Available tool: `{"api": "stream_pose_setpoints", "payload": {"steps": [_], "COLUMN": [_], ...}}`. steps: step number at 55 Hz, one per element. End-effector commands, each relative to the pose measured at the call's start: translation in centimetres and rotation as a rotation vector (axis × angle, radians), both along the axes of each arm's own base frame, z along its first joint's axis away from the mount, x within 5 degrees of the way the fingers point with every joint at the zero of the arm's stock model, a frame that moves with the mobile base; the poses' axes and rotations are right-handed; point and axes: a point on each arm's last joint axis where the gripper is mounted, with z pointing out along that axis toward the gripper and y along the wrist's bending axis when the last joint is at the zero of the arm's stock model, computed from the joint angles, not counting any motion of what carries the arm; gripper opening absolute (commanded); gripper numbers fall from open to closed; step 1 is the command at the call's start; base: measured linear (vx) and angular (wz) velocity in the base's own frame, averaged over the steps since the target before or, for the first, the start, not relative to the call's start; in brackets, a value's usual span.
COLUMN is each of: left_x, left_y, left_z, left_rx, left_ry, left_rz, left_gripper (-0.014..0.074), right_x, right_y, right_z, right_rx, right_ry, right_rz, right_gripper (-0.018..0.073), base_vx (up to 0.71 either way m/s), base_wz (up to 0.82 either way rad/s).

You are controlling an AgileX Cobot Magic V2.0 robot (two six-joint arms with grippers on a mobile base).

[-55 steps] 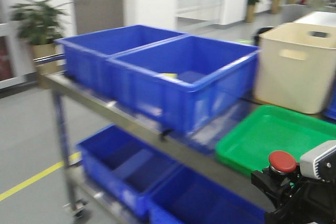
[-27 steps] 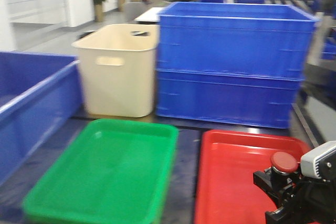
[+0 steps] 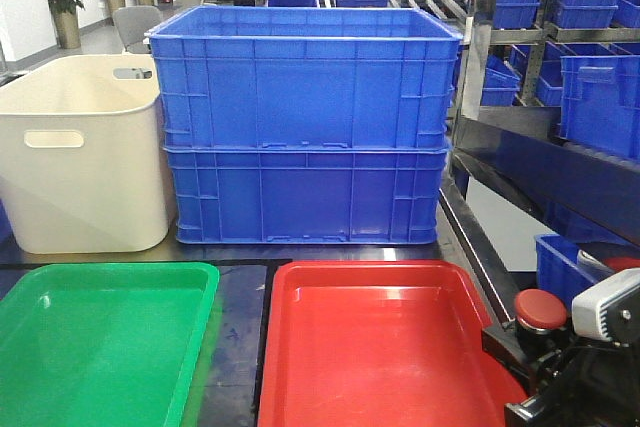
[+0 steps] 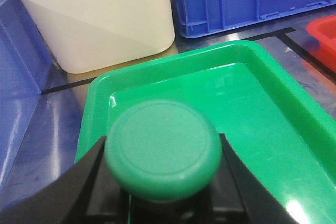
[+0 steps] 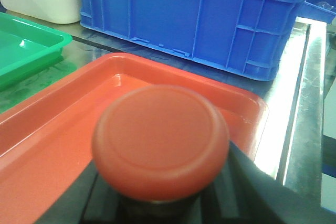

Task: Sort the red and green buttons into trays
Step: 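Lower the green button into the green tray and the red into the red tray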

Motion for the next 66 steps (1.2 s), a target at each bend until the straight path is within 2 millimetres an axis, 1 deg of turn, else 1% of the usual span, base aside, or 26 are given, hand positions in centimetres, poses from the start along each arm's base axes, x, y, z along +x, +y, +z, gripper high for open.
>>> {"api": "stream_pose_setpoints", "payload": {"steps": [1,42,46,49,53,60,63,66], "left_x": [0.2,0.2,0.4,0.6,0.6,1.1,1.8,2.7], "left_y": [-0.4,-0.4,-0.5,-0.5,-0.5,-0.8,-1.1,-1.3], "left_z": [1.8,1.9,1.9,1.8,1.8,2.3,2.1,1.5], "left_rx": [-0.036,-0.039,-0.083,-0.158,-0.208,-0.210,-0.184,-0.165], "left_ry": [-0.111,-0.113,-0.126,-0.116,-0.112,-0.190,-0.213,-0.214], "left_rz": [-0.032,-0.033,-0.031,-0.011,0.003,-0.042,-0.070,-0.090], "left_gripper": [-0.0003,-0.0003,-0.0003,-0.0003,-0.0003,-0.0003,-0.0003,-0.0003], "right_x": [-0.1,-0.1,0.0,0.2,0.7,2.1,2.8,3.4], "right_y": [0.3,0.3,0.5,0.7,1.1,1.7,1.9,2.0], "right_z": [1.8,1.9,1.9,1.6,1.0,-0.8,-1.3,-1.5], "right_rx": [0.051,0.068,0.085,0.090,0.084,0.112,0.123,0.132], "right_ry": [-0.077,-0.079,-0.081,-0.084,-0.090,-0.077,-0.077,-0.089], "right_rz": [0.029,0.036,0.047,0.077,0.123,0.187,0.195,0.212], "right_gripper": [-0.0008,-0.0008,-0.0008,-0.0008,-0.0008,-0.0008,-0.0008,-0.0008], "base_vx": [0.01,0.00,0.00,0.00,0.00,0.00,0.00,0.00], "base_wz": [-0.03,0.00,0.00,0.00,0.00,0.00,0.00,0.00]}}
